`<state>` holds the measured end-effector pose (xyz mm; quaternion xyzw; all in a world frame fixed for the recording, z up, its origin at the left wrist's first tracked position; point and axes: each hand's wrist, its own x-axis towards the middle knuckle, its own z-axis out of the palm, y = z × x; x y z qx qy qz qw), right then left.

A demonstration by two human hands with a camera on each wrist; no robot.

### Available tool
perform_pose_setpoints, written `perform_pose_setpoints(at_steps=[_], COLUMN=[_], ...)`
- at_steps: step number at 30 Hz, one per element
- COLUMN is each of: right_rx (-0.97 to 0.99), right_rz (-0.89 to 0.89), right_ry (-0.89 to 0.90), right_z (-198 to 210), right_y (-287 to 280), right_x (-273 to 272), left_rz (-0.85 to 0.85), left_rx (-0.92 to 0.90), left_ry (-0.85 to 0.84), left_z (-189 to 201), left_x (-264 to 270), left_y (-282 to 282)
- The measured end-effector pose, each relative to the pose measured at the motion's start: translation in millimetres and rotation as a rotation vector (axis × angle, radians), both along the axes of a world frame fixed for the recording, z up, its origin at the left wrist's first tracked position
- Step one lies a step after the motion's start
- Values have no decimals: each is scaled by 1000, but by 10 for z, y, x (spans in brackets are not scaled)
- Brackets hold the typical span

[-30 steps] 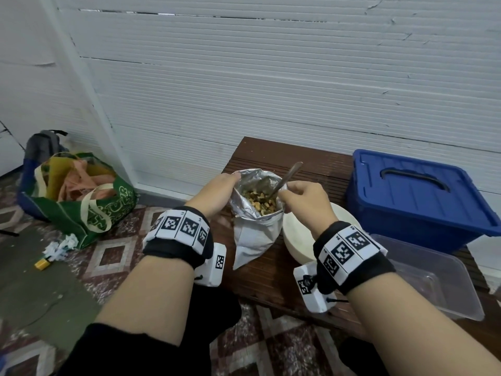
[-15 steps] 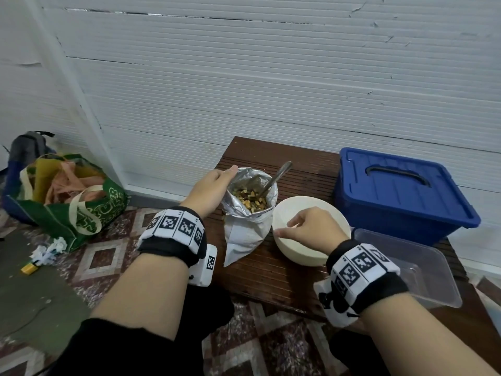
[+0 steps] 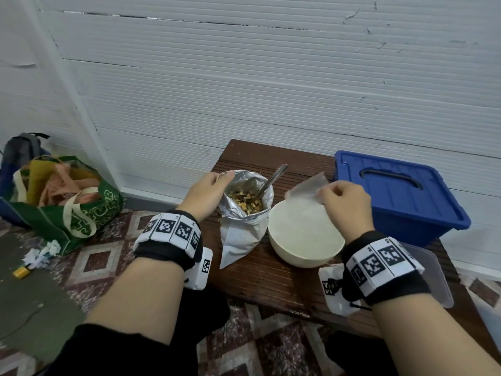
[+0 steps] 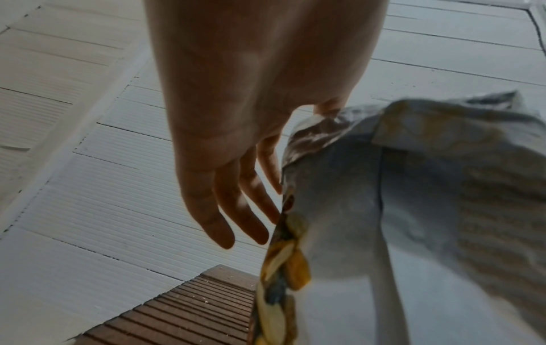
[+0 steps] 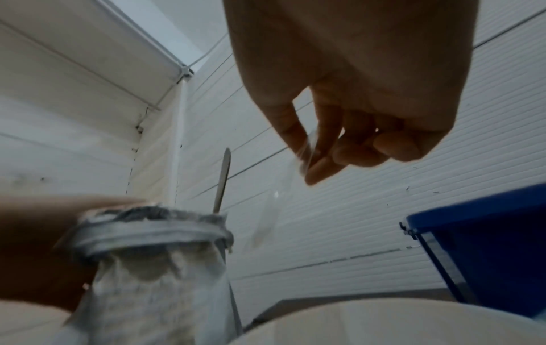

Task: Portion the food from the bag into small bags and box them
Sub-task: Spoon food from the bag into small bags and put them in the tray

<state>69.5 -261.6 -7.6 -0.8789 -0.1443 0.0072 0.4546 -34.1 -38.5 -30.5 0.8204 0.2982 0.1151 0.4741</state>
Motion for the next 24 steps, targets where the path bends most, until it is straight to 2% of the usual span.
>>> perform_pose_setpoints(at_steps=[4,6,8,13,18,21,24], right_rx=[404,574,654,634,662,654,555], right_rz=[-133,-102,-26,78,121,170,184], right_ry=[-104,-98,-28,176,367,425,430], right_z=[227,308,331,212,93,85,77], right_y=[43,116,210,408,414,415,426], right_x=[-94,-163,-225,-372,-451,-500,-530], left_rz=[11,-21,-88,-215,-248,-251,-232], left_rx=[17,80,111,160,82,56,15], left_ry=[-99,-205,-295,-393,-518,-544,-610], left_z=[68,128,204,366,471,467,459], left_x=[-23,-45,-72,-121,-172,-175,-167], left_y=[-73,-120,-188,-316,-350,-356,-369])
